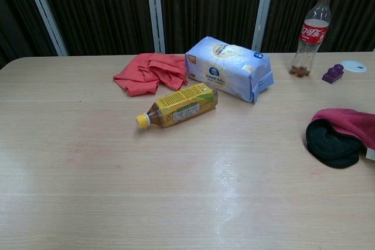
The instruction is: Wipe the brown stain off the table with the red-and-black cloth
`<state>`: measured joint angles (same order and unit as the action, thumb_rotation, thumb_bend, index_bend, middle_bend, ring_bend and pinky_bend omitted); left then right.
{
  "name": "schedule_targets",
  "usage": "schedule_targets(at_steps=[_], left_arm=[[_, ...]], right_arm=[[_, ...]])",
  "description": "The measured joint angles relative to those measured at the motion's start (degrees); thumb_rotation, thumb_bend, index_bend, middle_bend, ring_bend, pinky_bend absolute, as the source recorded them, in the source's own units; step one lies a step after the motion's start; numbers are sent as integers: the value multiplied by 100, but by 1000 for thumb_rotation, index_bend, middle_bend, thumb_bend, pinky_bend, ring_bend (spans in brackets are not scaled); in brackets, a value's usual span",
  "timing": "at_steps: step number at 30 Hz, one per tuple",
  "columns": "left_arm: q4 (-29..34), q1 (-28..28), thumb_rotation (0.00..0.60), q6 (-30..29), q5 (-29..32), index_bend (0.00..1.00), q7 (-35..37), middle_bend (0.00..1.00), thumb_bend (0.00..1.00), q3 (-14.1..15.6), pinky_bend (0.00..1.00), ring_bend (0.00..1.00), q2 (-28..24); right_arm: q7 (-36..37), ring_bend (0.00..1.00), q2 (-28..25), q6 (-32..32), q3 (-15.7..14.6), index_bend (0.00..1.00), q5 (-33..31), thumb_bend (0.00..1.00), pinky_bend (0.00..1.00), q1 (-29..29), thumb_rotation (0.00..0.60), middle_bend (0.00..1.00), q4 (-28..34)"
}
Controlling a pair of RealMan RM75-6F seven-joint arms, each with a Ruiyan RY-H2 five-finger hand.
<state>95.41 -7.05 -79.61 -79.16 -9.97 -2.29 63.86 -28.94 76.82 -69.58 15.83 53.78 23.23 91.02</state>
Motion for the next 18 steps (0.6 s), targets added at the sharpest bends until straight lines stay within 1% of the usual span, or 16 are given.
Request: schedule_targets(at_steps=[2, 6, 9, 11, 13, 16, 18], left_arm=[[-2, 2, 577, -7, -22, 0, 10, 0, 0, 7, 0, 0, -3], [-25, 7, 576, -48, -111, 0, 35, 0, 0, 22, 0, 0, -4], [-66, 24, 576, -127, -222, 0, 76, 0, 0, 41, 0, 0, 0], [-83, 44, 577, -180, -282, 0, 109, 0, 0, 57, 0, 0, -5], [-98, 67, 577, -235, -345, 0, 154, 0, 0, 74, 0, 0, -11], [-127, 91, 574, -291, -438, 0, 190, 0, 0, 102, 0, 0, -15], [-160, 106, 575, -332, -525, 0, 206, 0, 0, 130, 0, 0, -16]], right_arm=[[154, 0, -200, -72, -103, 139, 250, 80, 233, -108, 600, 0, 179], [595, 0, -704, -316, -411, 136, 935, 77, 232, -440, 600, 0, 561], [930, 0, -926, -582, -677, 90, 1501, 52, 215, -715, 600, 0, 726], [1150, 0, -1033, -780, -861, 36, 1867, 30, 184, -899, 600, 0, 768], [1437, 0, -1146, -1020, -1091, 6, 2290, 10, 137, -1123, 600, 0, 775], [1846, 0, -1308, -1336, -1417, 0, 2774, 0, 28, -1443, 600, 0, 742], [2015, 0, -1405, -1515, -1571, 0, 3015, 0, 4, -1601, 600, 0, 686]])
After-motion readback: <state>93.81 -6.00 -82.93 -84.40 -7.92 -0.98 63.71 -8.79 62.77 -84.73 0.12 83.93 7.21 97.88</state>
